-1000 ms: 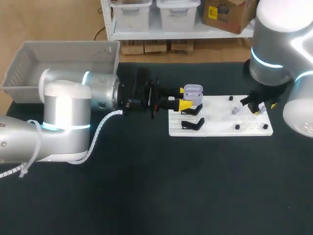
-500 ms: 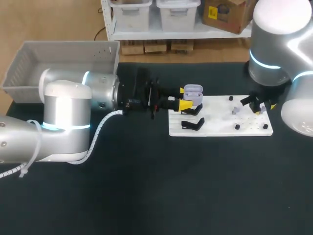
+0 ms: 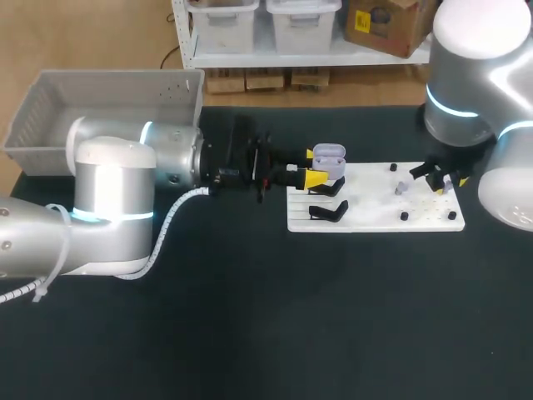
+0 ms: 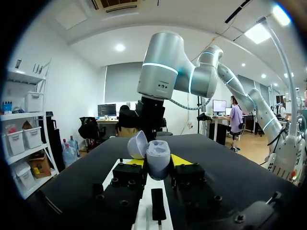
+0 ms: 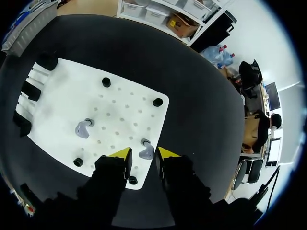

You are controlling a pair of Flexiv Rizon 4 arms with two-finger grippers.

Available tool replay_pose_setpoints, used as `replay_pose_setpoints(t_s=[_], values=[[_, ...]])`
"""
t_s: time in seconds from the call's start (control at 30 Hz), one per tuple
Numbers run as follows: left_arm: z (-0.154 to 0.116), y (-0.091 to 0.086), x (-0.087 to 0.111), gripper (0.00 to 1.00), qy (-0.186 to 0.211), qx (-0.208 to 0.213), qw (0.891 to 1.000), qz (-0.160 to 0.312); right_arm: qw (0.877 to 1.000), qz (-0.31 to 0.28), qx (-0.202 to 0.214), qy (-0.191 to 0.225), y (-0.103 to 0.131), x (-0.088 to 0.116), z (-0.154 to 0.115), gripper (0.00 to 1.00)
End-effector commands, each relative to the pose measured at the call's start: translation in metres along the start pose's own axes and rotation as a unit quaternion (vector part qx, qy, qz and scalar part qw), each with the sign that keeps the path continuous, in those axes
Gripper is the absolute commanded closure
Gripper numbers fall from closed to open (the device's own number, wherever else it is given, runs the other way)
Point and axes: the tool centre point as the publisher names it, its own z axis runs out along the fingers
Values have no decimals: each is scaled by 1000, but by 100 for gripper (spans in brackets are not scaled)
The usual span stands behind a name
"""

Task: Pick up each earbud case from the left stands, insert the matching earbuds, close the lid, and place the case in the box.

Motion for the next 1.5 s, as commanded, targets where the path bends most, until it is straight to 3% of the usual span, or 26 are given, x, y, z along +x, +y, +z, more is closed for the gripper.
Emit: replay_pose_setpoints(t_s=[0.03, 0.47, 0.57, 0.9, 1.17, 1.27, 1.5], values=[[0, -1, 1, 100, -1, -2, 1000, 1, 1000, 0, 3, 1, 2, -2, 3, 67], [0, -1, 1, 100, -1, -2, 1000, 1, 1000, 6, 8, 5, 0, 2, 6, 71], [0, -1, 1, 100, -1, -2, 1000, 1, 1000, 8, 9, 5, 0, 2, 6, 76], [0, -1, 1, 100, -1, -2, 1000, 1, 1000, 11, 13, 5, -2, 2, 9, 75], [0, -1, 1, 100, -1, -2, 1000, 1, 1000, 13, 17, 1, -3, 1, 11, 84], [0, -1, 1, 100, -1, -2, 1000, 1, 1000, 12, 18, -1, -3, 0, 10, 100], [0, -1, 1, 100, -1, -2, 1000, 1, 1000, 16, 20, -7, -3, 5, -4, 100]])
